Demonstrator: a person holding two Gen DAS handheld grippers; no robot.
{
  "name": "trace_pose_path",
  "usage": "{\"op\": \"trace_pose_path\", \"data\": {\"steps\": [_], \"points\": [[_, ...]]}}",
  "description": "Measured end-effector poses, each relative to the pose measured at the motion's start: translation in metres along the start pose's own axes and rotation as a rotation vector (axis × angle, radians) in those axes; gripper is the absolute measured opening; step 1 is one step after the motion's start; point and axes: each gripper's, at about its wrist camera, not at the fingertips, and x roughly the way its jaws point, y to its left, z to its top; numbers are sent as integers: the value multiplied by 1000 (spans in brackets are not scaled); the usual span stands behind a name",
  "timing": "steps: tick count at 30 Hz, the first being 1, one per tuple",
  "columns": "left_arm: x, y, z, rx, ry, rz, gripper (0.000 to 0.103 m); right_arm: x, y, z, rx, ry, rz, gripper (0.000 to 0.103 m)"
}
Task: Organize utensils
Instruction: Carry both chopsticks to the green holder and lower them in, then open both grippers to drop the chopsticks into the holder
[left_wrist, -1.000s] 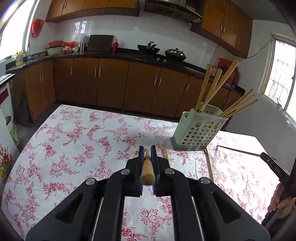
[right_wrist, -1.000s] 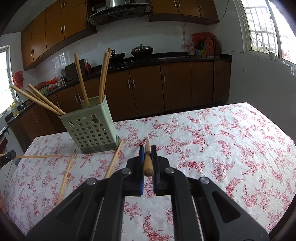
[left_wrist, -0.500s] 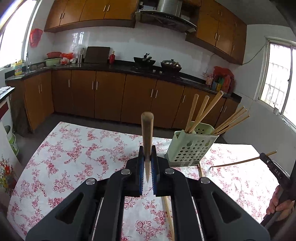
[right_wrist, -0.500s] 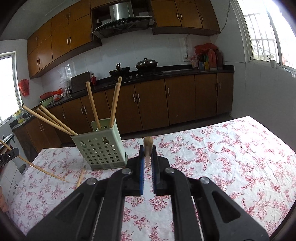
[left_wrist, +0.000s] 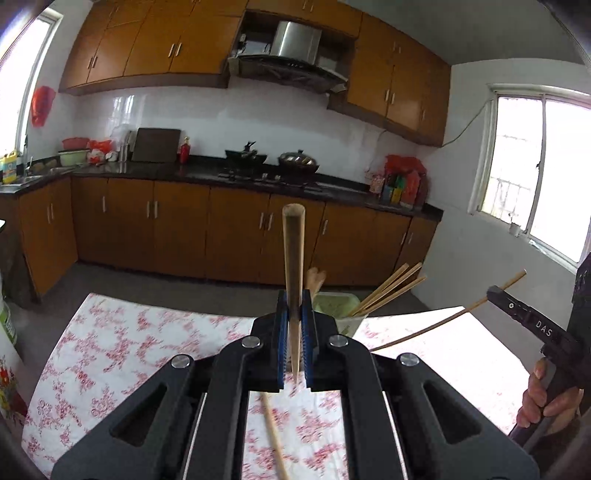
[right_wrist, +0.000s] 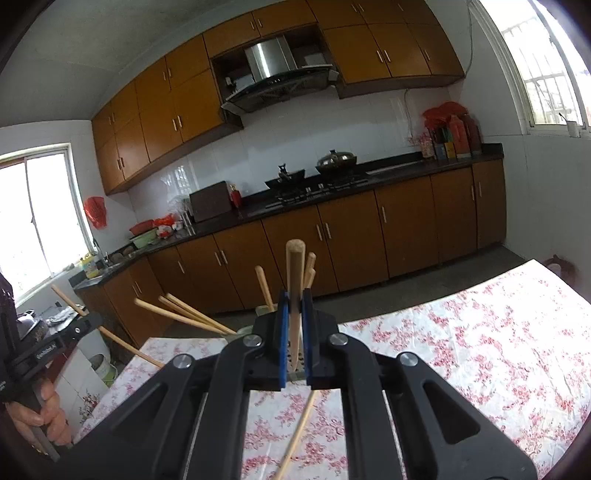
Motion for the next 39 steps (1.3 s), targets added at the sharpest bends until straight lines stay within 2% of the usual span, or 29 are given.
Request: {"op": "trace_pose_path", "data": {"steps": [4,11,14,20,25,34,35,37,38,39], "points": [[3,-19,20,-7,-69,-12,7,-8,19,23,-24,-66,52,8],[32,-32,55,-35,-155,35,7,17,46,51,-105,-117,48,8],[50,-33,57,-33,-133,53,7,40,47,56,-120,-78,22,8],[96,-27,42,-34,-36,91,7,85,46,52,-124,31,-8,8],[112,-25,35,-22,-24,99,7,109,44,45,-126,71,-18,8],[126,-24,32,-24,-8,114,8,127,40,38,-128,96,-40,9],[125,-23,32,-32,-6,112,9,125,39,38,-125,90,-43,11],[120,-19,34,-51,-4,109,19,121,38,38,-120,79,-46,17],[116,-17,35,-60,-7,113,31,117,37,38,-115,71,-48,19],[114,-16,36,-66,-10,112,37,114,36,39,-110,65,-48,20]]}}
